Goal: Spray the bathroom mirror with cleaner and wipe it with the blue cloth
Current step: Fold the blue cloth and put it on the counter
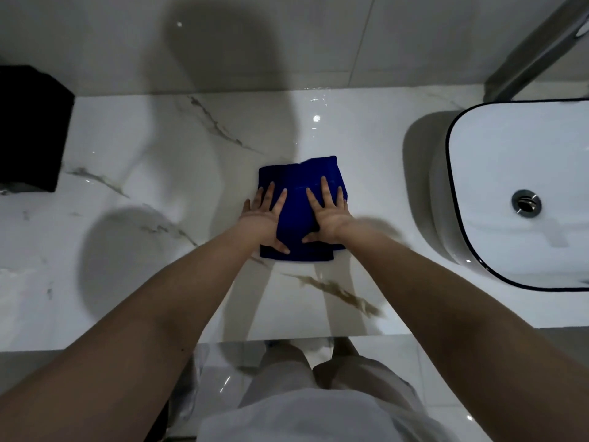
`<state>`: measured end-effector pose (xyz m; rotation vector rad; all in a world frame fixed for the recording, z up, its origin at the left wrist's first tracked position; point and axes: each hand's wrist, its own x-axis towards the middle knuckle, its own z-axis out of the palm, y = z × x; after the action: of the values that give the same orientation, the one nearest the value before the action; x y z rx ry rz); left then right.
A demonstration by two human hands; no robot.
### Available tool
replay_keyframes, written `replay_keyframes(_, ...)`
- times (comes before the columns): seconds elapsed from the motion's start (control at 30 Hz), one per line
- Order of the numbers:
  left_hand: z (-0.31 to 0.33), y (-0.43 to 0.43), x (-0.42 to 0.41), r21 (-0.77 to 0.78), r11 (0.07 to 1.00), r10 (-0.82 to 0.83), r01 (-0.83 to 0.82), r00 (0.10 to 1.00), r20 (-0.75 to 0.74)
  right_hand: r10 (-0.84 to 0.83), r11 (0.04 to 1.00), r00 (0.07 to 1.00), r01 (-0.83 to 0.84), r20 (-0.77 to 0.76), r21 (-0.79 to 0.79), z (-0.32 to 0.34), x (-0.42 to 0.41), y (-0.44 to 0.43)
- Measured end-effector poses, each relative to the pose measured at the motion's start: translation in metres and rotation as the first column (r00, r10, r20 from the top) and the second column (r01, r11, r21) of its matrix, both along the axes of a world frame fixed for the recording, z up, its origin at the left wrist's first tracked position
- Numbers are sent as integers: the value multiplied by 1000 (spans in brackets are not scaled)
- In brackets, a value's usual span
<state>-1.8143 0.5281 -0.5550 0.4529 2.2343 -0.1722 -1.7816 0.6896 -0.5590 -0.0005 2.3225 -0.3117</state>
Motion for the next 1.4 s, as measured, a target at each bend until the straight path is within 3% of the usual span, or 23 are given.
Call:
replay_keyframes(0.6,0,41,-150,-2,1000,12,-13,999,-35,-19,1000,998,20,-57,19,-5,-152,31)
replay_keyframes(1.4,-10,40,-180,65,997,-23,29,996,-90,20,1000,994,-18,-112,21,-15,-187,43)
